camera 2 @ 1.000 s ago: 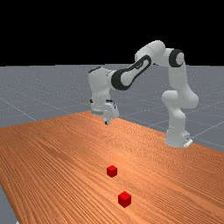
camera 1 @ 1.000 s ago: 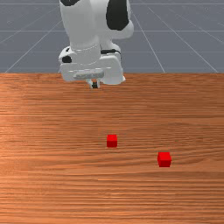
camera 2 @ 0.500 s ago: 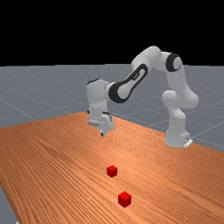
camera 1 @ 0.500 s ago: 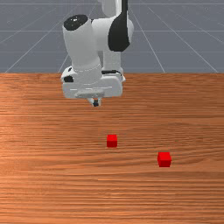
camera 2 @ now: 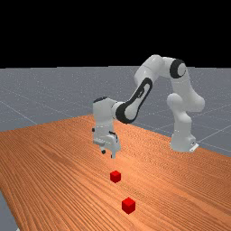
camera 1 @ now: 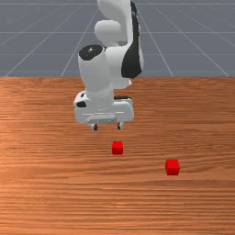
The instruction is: Stack all the cube
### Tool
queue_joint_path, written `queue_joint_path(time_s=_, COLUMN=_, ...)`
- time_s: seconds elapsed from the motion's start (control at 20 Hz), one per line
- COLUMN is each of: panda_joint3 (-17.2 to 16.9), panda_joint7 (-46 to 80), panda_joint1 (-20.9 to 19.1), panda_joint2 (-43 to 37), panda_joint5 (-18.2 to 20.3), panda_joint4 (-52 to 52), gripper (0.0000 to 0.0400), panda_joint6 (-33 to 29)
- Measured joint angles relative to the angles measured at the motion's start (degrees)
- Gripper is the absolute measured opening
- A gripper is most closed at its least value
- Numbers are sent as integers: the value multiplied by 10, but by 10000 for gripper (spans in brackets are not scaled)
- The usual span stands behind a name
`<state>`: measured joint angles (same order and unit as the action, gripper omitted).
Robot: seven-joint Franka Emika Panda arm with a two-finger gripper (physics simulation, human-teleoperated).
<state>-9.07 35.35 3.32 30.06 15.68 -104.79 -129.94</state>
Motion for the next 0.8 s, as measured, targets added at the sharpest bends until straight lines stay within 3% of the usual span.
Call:
queue_joint_path(time_s=0.2, panda_joint3=-2, panda_joint7=26, panda_joint1=27, panda_joint2=-41, panda_joint5=-13, panda_joint4=-65, gripper=399, panda_joint6=-24)
queue_joint_path(time_s=0.45, panda_joint3=6, panda_joint7=-20, panda_joint1=27, panda_joint2=-43, panda_joint5=-14, panda_joint4=-117, gripper=400, panda_joint6=-112)
queue_joint_path(time_s=0.65, panda_joint3=18, panda_joint7=-20, panda_joint1=52, panda_joint2=-39, panda_joint5=-15, panda_joint4=-164, gripper=400, panda_joint6=-229)
queue_joint_path(time_s=0.8, panda_joint3=28, panda_joint7=-19, panda_joint1=63, panda_joint2=-9, panda_joint5=-14, panda_joint4=-162, gripper=400, panda_joint6=-261)
